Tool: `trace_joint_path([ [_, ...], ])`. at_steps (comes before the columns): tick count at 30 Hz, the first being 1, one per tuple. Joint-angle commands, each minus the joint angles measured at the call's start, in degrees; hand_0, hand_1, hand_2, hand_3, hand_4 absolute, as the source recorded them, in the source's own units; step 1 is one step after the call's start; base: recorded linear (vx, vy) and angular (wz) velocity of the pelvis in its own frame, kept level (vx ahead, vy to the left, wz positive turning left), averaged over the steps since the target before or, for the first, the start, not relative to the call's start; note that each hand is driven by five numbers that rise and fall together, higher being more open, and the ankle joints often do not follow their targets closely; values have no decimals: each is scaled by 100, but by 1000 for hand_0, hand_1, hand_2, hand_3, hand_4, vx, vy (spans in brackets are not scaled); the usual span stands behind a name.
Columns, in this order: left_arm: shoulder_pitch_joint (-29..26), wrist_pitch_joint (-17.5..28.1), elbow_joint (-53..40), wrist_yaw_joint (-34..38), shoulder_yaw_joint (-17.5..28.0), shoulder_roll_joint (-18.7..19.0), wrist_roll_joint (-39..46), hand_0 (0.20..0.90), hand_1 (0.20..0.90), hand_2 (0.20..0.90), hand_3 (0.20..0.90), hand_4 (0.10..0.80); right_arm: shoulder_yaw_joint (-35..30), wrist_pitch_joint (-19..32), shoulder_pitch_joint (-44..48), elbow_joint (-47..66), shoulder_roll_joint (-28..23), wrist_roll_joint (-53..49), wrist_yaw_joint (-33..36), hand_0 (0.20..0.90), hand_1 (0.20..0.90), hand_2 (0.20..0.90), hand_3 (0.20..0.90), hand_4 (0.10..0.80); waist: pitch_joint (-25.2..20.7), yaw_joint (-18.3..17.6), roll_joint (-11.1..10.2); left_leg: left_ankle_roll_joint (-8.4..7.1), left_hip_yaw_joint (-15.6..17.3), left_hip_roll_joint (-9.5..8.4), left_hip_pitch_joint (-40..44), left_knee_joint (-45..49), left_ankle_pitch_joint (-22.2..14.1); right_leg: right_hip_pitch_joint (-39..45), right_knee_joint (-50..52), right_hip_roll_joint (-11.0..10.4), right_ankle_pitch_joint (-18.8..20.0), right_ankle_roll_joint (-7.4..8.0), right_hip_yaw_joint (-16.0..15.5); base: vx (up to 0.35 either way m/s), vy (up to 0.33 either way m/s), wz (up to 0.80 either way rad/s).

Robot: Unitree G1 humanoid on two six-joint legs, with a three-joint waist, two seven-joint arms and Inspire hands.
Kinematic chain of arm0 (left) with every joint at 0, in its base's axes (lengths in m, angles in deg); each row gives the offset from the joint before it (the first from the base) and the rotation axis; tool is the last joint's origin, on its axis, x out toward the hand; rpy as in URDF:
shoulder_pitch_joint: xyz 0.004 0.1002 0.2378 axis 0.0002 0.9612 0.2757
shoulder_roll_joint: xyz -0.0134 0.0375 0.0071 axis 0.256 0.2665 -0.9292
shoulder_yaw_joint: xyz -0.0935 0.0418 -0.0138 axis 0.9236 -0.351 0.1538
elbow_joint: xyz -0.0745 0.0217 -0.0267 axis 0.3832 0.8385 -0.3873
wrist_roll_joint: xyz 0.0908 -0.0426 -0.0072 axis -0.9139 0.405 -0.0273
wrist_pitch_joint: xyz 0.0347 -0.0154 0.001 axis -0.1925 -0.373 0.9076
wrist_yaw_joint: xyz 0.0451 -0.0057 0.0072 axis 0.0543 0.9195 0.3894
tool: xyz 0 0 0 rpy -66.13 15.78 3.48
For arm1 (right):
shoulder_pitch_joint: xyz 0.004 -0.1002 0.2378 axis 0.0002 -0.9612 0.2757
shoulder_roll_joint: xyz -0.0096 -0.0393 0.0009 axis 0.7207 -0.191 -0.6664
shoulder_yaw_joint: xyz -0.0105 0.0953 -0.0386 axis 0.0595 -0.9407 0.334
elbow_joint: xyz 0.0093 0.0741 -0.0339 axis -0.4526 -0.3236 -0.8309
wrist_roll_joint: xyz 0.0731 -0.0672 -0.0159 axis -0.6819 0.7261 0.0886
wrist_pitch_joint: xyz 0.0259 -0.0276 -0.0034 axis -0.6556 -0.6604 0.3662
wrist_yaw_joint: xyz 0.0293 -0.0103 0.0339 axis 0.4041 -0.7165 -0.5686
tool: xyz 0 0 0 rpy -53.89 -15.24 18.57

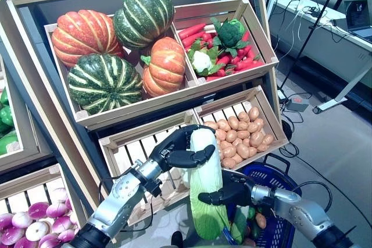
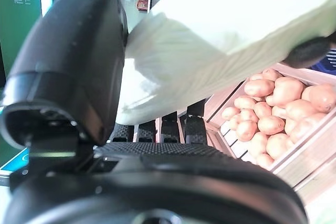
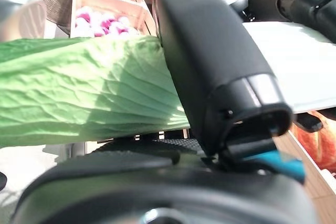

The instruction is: Put vegetables into the basket

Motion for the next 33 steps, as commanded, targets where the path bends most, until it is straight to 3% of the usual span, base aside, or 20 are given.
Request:
trace_joint_path([
  [1,-454,602,-704,184,420,-328,242,900,900,900,900,800,-585,863,32,-33,270,-1003,884,300,300,300,300,400,-252,20,-19,-208,199,123,454,47,-826,-360,-138,-281,577,259,239,0,0,0],
  [7,40,490,-727,449,1027,-360,64,900,900,900,900,800,-1192,1274,-498,98,519,-1048,1468,300,300,300,300,400,-208,-54,8,-199,242,130,416,47,-809,-406,-148,-252,584,241,285,2,-14,-5],
  [10,393,435,-812,616,1441,-414,-108,900,900,900,900,800,-1663,1705,-865,152,712,-1091,1782,300,300,300,300,400,-156,-103,32,-195,247,136,343,47,-788,-467,-165,-203,586,214,338,-22,-46,-9],
  [16,615,389,-815,928,1845,-462,-318,900,900,900,900,800,-2188,2518,-1144,146,1046,-1358,2112,300,300,300,300,400,-46,-154,73,-192,249,138,242,47,-759,-568,-79,-138,520,170,373,-19,-47,0],
  [21,437,471,-618,1306,1983,-492,-366,900,900,900,900,800,-2441,3323,-958,-23,1248,-1510,2498,300,300,300,300,400,210,-158,156,-183,215,142,-41,120,-692,-982,351,-53,312,60,441,-134,-52,1],
  [24,45,722,-316,1698,1989,-526,-265,900,900,900,900,800,-2591,3803,-486,-392,1328,-1758,2816,300,300,300,300,400,688,-190,213,-226,163,151,-619,707,-736,-1486,848,-16,177,-65,466,-288,-47,4],
  [33,-176,1119,-133,2424,2077,-677,-521,900,900,900,900,800,-2913,4442,-74,-1181,1402,-2318,3314,300,300,300,300,400,1596,-203,292,-419,103,257,-1801,1756,-671,-2184,1577,23,-20,-339,419,-142,-44,1],
])
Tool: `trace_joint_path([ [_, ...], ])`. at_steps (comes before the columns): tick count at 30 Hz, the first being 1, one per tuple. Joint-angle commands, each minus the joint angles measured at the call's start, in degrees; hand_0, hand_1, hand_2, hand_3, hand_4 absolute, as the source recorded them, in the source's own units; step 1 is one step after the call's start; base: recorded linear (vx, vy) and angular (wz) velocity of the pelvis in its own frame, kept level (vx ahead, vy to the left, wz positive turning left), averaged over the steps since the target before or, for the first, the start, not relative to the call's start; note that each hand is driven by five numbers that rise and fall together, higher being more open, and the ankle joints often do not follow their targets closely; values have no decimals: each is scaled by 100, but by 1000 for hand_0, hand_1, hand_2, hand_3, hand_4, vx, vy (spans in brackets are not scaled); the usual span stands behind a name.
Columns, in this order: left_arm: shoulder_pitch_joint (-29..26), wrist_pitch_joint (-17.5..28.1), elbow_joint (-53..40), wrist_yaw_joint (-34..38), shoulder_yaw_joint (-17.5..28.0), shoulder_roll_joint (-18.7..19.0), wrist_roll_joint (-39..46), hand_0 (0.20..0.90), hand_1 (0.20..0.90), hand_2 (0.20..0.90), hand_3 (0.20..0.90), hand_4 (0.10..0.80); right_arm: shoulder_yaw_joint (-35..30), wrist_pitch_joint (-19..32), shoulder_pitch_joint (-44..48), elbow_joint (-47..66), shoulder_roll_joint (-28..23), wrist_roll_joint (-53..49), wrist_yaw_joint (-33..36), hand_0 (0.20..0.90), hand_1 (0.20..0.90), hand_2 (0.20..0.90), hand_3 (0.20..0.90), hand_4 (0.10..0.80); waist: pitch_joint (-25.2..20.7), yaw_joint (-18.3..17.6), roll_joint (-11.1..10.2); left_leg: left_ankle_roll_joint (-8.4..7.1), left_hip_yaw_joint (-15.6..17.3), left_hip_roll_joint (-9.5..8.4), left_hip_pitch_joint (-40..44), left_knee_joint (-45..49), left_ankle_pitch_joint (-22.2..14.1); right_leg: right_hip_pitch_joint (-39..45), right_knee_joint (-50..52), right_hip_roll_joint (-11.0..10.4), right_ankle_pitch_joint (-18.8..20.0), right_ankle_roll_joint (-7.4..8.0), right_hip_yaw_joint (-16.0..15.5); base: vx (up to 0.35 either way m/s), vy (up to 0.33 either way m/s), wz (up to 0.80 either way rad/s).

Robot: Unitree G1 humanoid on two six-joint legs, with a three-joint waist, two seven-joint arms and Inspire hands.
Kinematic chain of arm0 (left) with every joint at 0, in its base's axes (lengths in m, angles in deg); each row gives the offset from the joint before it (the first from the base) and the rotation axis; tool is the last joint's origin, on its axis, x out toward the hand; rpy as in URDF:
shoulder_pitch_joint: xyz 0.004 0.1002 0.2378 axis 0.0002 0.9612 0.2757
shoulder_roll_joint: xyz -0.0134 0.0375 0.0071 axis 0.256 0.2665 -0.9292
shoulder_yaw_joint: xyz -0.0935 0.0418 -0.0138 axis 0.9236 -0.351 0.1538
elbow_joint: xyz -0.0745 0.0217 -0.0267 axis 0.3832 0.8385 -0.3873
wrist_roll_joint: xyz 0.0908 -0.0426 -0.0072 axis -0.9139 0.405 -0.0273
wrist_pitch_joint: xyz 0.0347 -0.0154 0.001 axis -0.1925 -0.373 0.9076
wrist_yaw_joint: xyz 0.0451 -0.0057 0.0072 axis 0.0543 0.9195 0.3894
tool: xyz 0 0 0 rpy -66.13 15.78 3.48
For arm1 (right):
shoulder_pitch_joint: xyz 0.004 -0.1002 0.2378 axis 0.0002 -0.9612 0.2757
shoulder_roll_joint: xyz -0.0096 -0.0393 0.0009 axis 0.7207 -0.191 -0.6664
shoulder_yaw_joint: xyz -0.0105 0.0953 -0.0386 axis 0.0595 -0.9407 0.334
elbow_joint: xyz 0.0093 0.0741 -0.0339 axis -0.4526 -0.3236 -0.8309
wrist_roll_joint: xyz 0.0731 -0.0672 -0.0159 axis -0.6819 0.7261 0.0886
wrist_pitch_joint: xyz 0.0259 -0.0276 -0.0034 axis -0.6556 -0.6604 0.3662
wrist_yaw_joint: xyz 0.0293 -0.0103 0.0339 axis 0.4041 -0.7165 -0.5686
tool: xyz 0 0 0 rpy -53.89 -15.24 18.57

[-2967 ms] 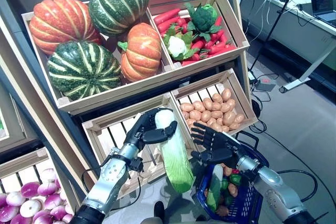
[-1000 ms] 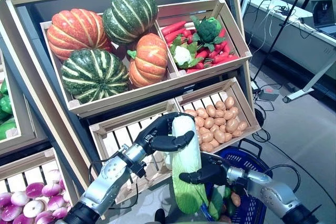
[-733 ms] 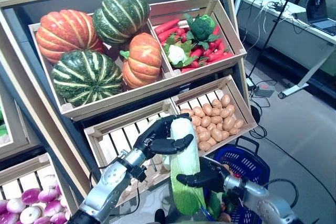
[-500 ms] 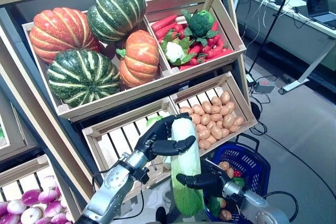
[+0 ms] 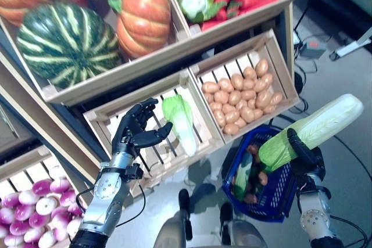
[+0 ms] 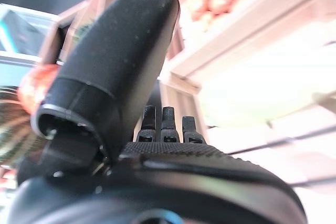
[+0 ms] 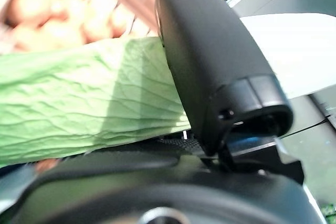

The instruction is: Put vegetables into the basket

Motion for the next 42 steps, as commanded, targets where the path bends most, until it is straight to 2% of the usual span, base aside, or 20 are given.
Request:
trace_joint_path([
  [1,-619,1126,-343,397,295,66,-239,900,900,900,900,800,-24,853,396,309,-99,-370,155,300,300,300,300,400,122,-85,-100,-394,17,111,-470,1047,-740,-299,-155,14,436,-208,143,-72,-23,2],
  [7,-1081,1458,-260,1006,182,62,-526,900,900,900,900,800,-56,1142,962,-463,-243,-686,435,300,300,300,300,400,593,9,-28,-396,-34,58,-1089,1414,-758,-854,252,45,332,-307,17,-106,-34,5],
  [12,-1538,1522,-315,1471,54,131,-737,900,900,900,900,800,-41,1137,1560,-1038,-449,-808,744,300,300,300,300,400,909,112,3,-316,-75,-8,-1629,1839,-862,-1467,772,6,283,-318,-34,-105,-41,4],
  [17,-1974,1596,-509,1785,43,161,-900,900,900,900,900,800,-74,1031,2222,-1769,-568,-869,1119,300,300,300,300,400,965,250,-4,-187,-116,-9,-2435,2648,-1136,-2384,1677,-233,127,-346,-100,-52,-57,15],
  [19,-2101,1557,-618,1922,-6,185,-1044,900,900,900,900,800,-70,935,2413,-1943,-658,-427,1470,300,300,300,300,400,965,285,-6,-137,-144,-4,-2716,2977,-1267,-2675,2048,-324,33,-369,-92,-21,-20,16],
  [22,-2322,1421,-629,2079,-86,172,-1069,900,900,900,900,800,-106,631,2756,-2380,-854,-290,1681,300,300,300,300,400,965,374,-39,21,-185,-12,-3244,3631,-1497,-3267,2801,-534,-89,-370,-103,-15,-14,12],
  [23,-2331,1419,-628,2080,-85,172,-1069,900,900,900,900,800,-108,630,2769,-2392,-859,-295,1673,300,300,300,300,400,965,375,-39,22,-185,-11,-3266,3655,-1507,-3289,2824,-537,-99,-370,-100,67,-41,9],
  [25,-2473,1276,-564,2020,-122,255,-1041,900,900,900,900,800,-186,483,2961,-2820,-975,-447,1611,300,300,300,300,400,965,445,-61,85,-273,-51,-3504,4124,-1847,-3525,3296,-589,-311,-333,-55,97,-71,20],
  [35,-2517,1189,-600,1754,-233,406,-832,900,900,900,900,800,-241,-25,3142,-3407,-1047,116,1962,300,300,300,300,400,965,543,-31,167,-340,-159,-4066,4902,-2159,-4095,4052,-622,-415,-311,-62,21,-37,3],
  [38,-2578,1102,-678,1563,-256,452,-832,900,900,900,900,800,-289,-452,3161,-3822,-1020,-216,1683,300,300,300,300,400,965,602,-79,170,-386,-180,-4086,5036,-2237,-4076,4102,-653,-410,-294,-149,48,-85,3],
  [40,-2578,1075,-684,1571,-275,454,-856,900,900,900,900,800,-317,-473,3179,-3939,-1019,-364,1576,319,319,319,319,413,965,618,-76,168,-395,-191,-4071,5053,-2250,-4055,4108,-659,-412,-291,-170,34,-42,2],
  [41,-2566,1032,-681,1608,-278,458,-852,900,900,900,900,800,-345,-529,3186,-4010,-1001,-458,1620,719,719,719,719,679,965,628,-74,161,-401,-197,-4056,5073,-2256,-4033,4115,-669,-410,-285,-183,38,-32,0],
  [42,-2553,1016,-679,1623,-279,460,-816,900,900,900,900,800,-352,-532,3181,-4045,-982,-530,1624,900,900,900,900,800,965,633,-69,159,-402,-199,-4045,5084,-2256,-4022,4122,-676,-406,-281,-194,38,-28,0],
])
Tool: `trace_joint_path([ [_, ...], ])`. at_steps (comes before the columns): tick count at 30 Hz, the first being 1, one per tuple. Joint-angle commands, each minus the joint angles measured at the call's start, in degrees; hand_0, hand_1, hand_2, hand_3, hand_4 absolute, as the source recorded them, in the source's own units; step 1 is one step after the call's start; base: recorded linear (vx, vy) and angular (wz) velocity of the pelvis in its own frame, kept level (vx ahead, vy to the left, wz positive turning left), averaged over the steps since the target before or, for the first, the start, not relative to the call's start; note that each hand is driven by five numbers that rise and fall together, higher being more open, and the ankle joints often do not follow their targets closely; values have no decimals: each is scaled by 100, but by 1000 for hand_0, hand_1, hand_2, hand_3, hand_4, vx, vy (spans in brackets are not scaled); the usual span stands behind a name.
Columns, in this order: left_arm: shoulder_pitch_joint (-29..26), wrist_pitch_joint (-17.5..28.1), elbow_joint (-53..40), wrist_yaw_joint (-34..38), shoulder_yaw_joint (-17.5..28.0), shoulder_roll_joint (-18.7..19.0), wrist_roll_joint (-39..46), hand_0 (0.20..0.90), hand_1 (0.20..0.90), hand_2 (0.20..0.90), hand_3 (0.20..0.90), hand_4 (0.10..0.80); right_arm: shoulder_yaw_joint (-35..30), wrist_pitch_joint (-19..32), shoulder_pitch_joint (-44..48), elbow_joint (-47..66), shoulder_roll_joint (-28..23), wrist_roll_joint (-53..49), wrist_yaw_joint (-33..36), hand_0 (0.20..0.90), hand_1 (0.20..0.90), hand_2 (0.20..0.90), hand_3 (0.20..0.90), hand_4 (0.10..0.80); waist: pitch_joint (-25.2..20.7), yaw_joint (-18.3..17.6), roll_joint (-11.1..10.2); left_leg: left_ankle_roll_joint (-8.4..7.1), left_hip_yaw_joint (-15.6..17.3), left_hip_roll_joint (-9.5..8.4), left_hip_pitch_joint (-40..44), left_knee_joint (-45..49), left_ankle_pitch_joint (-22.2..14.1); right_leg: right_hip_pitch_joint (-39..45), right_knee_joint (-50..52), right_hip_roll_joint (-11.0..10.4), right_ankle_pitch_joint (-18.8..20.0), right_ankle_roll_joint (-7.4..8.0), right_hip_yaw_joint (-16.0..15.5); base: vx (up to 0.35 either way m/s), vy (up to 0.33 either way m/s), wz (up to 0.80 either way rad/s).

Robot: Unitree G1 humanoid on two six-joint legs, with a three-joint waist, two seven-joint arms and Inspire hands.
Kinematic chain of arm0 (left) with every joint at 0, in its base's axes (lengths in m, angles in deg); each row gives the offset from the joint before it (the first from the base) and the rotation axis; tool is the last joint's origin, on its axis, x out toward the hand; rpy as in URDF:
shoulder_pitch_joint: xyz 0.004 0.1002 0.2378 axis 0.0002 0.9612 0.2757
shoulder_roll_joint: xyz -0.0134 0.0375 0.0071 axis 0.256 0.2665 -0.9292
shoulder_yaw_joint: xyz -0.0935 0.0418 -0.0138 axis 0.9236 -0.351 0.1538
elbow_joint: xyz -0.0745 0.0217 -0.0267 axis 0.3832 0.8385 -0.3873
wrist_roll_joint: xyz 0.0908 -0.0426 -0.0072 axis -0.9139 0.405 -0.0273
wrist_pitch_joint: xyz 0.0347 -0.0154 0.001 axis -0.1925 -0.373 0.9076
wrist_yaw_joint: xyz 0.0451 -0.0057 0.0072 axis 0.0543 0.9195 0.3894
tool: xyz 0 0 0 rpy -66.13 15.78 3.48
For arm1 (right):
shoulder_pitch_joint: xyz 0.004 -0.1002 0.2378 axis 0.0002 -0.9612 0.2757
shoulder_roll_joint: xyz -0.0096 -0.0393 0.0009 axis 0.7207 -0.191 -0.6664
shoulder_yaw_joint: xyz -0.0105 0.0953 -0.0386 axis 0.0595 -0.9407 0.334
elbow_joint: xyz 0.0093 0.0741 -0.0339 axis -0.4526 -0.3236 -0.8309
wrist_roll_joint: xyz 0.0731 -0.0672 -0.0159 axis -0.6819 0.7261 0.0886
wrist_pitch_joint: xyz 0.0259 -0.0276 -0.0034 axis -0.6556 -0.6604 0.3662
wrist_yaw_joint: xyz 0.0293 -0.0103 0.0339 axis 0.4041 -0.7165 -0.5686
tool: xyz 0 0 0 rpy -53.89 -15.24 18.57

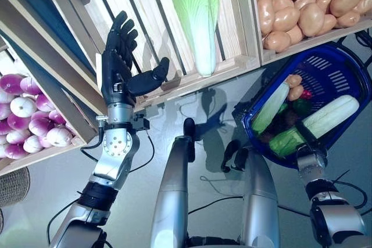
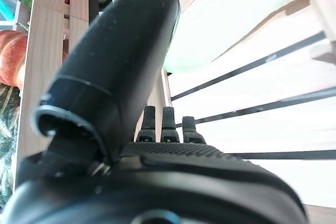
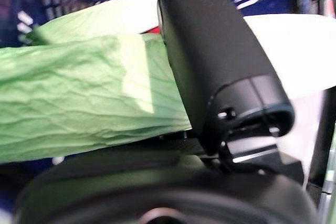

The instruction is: Put vegetables into the basket

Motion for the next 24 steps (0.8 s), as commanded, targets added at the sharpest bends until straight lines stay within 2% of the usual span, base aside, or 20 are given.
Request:
trace_joint_path([
  [1,-292,351,-779,45,124,256,-27,900,900,900,900,800,-451,139,-48,-26,-342,-327,-66,900,900,900,900,800,-25,83,-120,176,81,-130,355,751,-1334,125,-548,54,1047,205,137,48,-26,-1],
  [7,-227,268,-849,-158,150,308,-89,900,900,900,900,800,-570,102,-128,-148,-277,-463,205,900,900,900,900,800,-25,107,-120,169,86,-121,443,795,-1337,237,-543,14,1063,206,65,43,-22,6],
  [11,-110,210,-931,-197,189,352,-226,900,900,900,900,800,-659,635,-243,207,-186,-819,128,900,900,900,900,800,-25,86,-114,137,103,-96,612,695,-1303,399,-634,5,1080,212,50,33,6,2],
  [12,-41,237,-936,-221,243,349,-270,900,900,900,900,800,-659,890,-343,517,-44,-884,166,900,900,900,900,800,-25,56,-114,153,162,-68,605,602,-1157,402,-737,14,1186,141,23,54,33,2],
  [13,-13,255,-924,-255,267,338,-310,900,900,900,900,800,-651,1022,-426,683,58,-826,221,900,900,900,900,800,-25,34,-106,114,131,-98,703,565,-1218,487,-765,51,1133,196,97,65,49,2],
  [17,107,408,-963,-309,366,381,-586,900,900,900,900,800,-598,1254,-723,1217,315,-808,241,900,900,900,900,800,-25,-25,-109,47,219,-53,944,58,-912,730,-1225,118,1316,188,141,8,57,-6],
  [19,101,345,-964,-206,413,490,-1446,900,900,900,900,800,-562,1227,-864,1387,343,-914,-50,900,900,900,900,800,-25,-68,-104,-13,308,-8,1159,-301,-756,979,-1630,178,1387,186,184,19,67,-6],
  [20,91,289,-976,-178,408,530,-1606,900,900,900,900,800,-545,1219,-895,1439,346,-913,-60,900,900,900,900,800,-25,-76,-102,-18,316,-8,1199,-368,-730,1019,-1694,186,1401,190,187,-7,79,-12],
  [21,62,105,-983,-61,467,707,-2091,900,900,900,900,800,-520,1158,-1025,1579,340,-901,-137,900,900,900,900,800,-25,-103,-88,-35,346,-11,1341,-551,-675,1142,-1845,211,1416,193,182,-9,75,-21],
  [23,53,-57,-961,108,527,876,-2490,900,900,900,900,800,-503,1080,-1142,1651,325,-890,-219,900,900,900,900,800,-25,-132,-68,-58,366,-8,1448,-670,-636,1233,-1943,227,1424,199,186,-7,98,-19],
  [24,18,-150,-891,269,604,1184,-2984,900,900,900,900,800,-450,997,-1294,1760,334,-808,-329,900,900,900,900,800,-25,-190,-35,-81,427,31,1584,-800,-577,1347,-2043,251,1432,211,203,0,124,-9],
])
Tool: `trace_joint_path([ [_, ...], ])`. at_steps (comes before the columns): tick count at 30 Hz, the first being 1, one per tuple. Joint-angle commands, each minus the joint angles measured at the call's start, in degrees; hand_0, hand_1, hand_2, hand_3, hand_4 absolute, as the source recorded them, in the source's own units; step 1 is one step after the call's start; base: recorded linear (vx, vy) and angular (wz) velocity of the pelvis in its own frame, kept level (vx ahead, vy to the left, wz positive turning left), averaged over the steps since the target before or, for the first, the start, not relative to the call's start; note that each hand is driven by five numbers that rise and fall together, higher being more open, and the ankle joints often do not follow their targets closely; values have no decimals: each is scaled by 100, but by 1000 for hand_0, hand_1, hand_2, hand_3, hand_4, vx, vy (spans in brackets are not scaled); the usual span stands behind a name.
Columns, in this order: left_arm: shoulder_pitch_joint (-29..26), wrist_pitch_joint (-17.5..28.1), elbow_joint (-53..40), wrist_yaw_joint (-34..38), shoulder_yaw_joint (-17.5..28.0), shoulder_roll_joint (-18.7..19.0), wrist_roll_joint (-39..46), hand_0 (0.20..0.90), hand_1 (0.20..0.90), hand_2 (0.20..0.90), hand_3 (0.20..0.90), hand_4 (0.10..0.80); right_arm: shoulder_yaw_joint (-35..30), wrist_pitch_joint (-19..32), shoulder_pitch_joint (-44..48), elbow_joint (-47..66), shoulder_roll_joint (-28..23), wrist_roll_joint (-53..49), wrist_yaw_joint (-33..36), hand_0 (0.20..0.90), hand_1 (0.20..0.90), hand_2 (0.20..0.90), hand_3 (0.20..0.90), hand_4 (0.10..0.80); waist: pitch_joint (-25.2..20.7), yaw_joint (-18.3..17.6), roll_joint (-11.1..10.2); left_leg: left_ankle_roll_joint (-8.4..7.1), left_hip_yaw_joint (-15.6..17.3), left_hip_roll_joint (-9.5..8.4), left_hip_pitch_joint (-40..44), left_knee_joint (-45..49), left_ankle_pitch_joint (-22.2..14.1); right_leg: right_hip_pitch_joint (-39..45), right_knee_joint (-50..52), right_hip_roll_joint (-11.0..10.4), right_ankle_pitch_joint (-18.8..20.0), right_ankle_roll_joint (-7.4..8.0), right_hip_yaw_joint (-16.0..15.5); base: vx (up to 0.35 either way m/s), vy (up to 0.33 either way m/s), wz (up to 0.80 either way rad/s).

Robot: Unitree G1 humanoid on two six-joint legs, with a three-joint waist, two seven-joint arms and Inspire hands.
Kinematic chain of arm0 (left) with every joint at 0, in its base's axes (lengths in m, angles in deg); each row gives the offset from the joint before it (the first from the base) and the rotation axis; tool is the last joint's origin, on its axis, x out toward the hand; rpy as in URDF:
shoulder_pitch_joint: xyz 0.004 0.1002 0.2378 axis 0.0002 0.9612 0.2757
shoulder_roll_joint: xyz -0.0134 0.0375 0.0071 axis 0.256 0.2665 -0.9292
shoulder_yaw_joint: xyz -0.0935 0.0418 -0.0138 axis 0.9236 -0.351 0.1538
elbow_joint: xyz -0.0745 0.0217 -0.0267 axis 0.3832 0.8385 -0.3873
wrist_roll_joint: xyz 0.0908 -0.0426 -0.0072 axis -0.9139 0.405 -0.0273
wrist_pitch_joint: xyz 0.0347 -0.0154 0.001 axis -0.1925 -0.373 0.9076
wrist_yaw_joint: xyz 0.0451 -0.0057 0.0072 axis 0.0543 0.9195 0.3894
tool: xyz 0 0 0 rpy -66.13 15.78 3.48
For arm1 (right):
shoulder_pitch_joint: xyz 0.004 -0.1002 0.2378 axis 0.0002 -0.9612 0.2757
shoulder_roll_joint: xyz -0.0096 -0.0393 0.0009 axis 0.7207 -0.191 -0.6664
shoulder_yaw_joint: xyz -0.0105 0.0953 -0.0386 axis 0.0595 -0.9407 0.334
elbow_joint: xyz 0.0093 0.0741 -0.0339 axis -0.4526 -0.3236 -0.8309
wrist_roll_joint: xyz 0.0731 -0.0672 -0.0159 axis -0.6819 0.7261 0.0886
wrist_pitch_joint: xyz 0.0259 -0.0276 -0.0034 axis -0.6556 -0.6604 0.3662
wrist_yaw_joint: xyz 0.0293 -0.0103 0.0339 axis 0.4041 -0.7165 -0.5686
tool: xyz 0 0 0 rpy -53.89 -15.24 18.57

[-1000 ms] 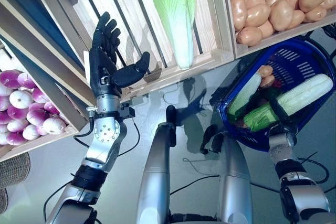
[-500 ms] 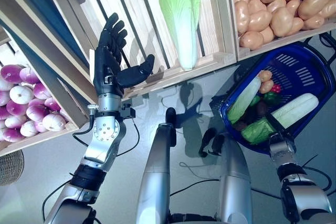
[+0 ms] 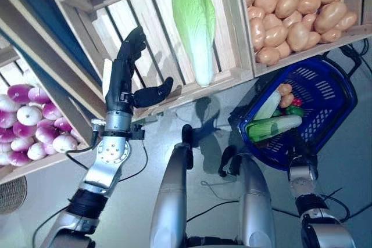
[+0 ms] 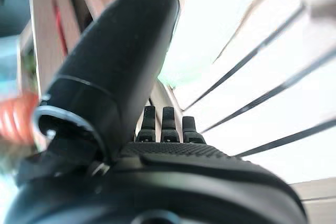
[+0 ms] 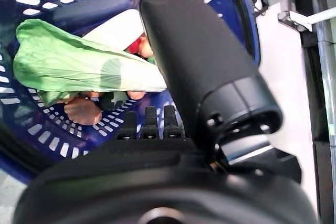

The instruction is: Put vegetables into the basket

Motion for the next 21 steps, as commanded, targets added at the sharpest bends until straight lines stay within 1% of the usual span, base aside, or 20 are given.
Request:
trace_joint_path([
  [1,-404,108,-728,590,568,478,-1249,900,900,900,900,800,-99,289,-321,486,-366,-81,-385,900,900,900,900,800,-20,-82,138,-120,243,36,492,254,-791,412,-1006,146,1040,39,78,1,120,-11],
  [2,-413,69,-719,629,583,529,-1319,900,900,900,900,800,-86,281,-354,504,-364,-81,-416,900,900,900,900,800,-20,-94,142,-122,258,45,516,233,-781,435,-1025,150,1038,37,82,6,112,-15],
  [3,-457,-160,-683,760,660,728,-1711,900,900,900,900,800,-52,216,-495,568,-339,-116,-553,900,900,900,900,800,-20,-142,161,-123,303,61,606,171,-770,522,-1081,161,1019,27,83,7,123,-16],
  [5,-565,-419,-483,879,752,1115,-2317,900,900,900,900,800,93,65,-813,667,-218,80,-732,900,900,900,900,800,-20,-254,192,-132,332,71,696,109,-750,576,-1096,175,1008,18,121,8,120,-12],
  [6,-568,-431,-472,903,751,1140,-2346,900,900,900,900,800,104,48,-842,688,-203,113,-728,900,900,900,900,800,-20,-262,184,-135,336,70,708,101,-748,583,-1096,173,1005,17,125,5,104,-4],
  [7,-603,-599,-375,943,770,1420,-2669,900,900,900,900,800,250,-86,-999,790,-159,376,-745,900,900,900,900,800,-20,-336,201,-146,376,85,756,66,-732,600,-1117,193,1006,16,163,9,105,-3],
  [10,-674,-793,-191,1171,745,1905,-4040,900,900,900,900,800,450,-457,-1236,865,-157,527,-917,900,900,900,900,800,-20,-465,207,-159,520,154,854,-27,-715,648,-1199,209,1007,12,201,8,112,-15],
  [11,-770,-940,-146,1154,679,2111,-4610,900,900,900,900,800,512,-571,-1289,848,-184,551,-996,900,900,900,900,800,-20,-515,213,-173,567,182,872,-64,-702,654,-1231,207,1008,5,205,4,109,-21],
  [12,-891,-1084,-99,1105,555,2321,-4917,900,900,900,900,800,554,-650,-1331,790,-214,523,-1087,900,900,900,900,800,-20,-564,225,-196,593,193,893,-97,-687,657,-1260,207,1014,9,228,9,103,-12],
  [14,-1113,-1204,-45,979,346,2614,-5077,900,900,900,900,800,599,-771,-1388,663,-270,467,-1312,900,900,900,900,800,-20,-630,259,-213,655,198,963,-186,-666,687,-1330,210,1018,19,255,16,91,-6],
  [16,-1277,-1334,-50,725,185,2809,-5290,900,900,900,900,800,699,-753,-1425,547,-311,554,-1509,900,900,900,900,800,-20,-685,302,-223,718,198,1013,-272,-645,712,-1452,213,1045,33,290,7,97,-10],
  [17,-1368,-1414,-2,603,70,2926,-5311,900,900,900,900,800,774,-725,-1427,543,-358,602,-1569,900,900,900,900,800,-20,-719,323,-220,748,201,1012,-308,-636,692,-1481,221,1057,39,311,-12,111,-3],
  [18,-1554,-1446,137,518,-171,3050,-5108,900,900,900,900,800,850,-680,-1416,535,-397,686,-1596,900,900,900,900,800,-20,-752,334,-218,776,207,998,-320,-639,662,-1494,219,1062,45,329,-15,73,3],
  [21,-1774,-1478,325,361,-485,3129,-5174,900,900,900,900,800,888,-640,-1394,496,-441,708,-1652,900,900,900,900,800,-20,-776,335,-218,776,190,973,-320,-639,644,-1537,221,1085,50,344,3,34,-5],
])
